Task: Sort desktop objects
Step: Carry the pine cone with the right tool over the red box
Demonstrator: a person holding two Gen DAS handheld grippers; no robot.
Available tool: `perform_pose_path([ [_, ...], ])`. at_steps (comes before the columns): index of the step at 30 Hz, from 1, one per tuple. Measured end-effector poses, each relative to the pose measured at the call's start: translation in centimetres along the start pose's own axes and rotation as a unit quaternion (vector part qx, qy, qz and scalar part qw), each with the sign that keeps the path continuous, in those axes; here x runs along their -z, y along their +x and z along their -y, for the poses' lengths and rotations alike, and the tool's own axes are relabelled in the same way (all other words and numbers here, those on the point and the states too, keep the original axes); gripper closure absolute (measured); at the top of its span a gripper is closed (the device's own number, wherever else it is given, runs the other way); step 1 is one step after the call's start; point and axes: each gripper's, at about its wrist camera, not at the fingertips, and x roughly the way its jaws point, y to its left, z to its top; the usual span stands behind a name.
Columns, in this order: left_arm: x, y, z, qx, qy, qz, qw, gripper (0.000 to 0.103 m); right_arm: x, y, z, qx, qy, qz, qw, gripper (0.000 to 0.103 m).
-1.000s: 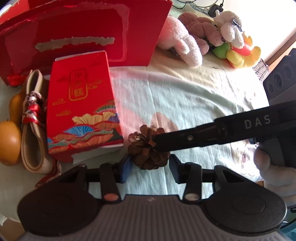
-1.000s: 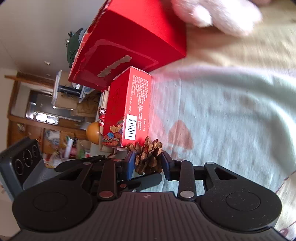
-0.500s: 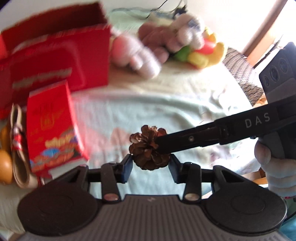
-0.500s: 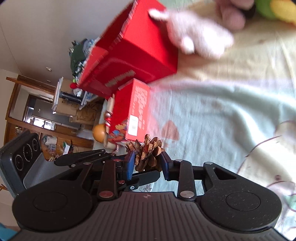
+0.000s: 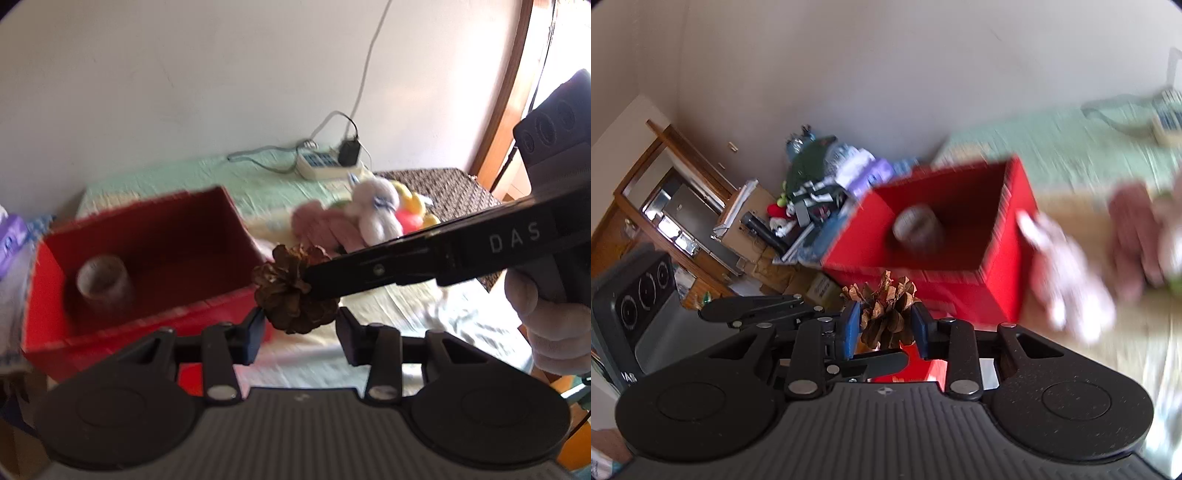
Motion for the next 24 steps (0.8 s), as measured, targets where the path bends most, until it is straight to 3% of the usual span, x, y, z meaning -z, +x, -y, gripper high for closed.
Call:
perform_pose_path([
  [4, -2.4, -0.3, -3.5, -0.018, 0.018, 0.018, 0.9995, 0.06, -2.8, 3.0, -1.9, 0.011, -0.031, 0.024, 0.999, 0.07],
  [9, -3.9, 1.8, -8.8, -0.015, 0.013, 0.004, 0.9998, 0.06, -6.0, 8.0, -2.3, 0.03, -0.033, 0.023, 0.999, 0.07],
  [17, -2.4, 8.7, -15.9, 0.011, -0.018, -0.082, 0.9964, 0.06, -7.4, 17.0, -0.2, 0.072, 0.011, -0.043, 0.996, 0.07],
  [24, -0.7, 13.4, -19.0, 0.009, -0.03, -0.17, 0.9849, 0.06, -6.7, 22.7, 1.6, 0.084, 0.059, -0.11, 0.989, 0.071],
])
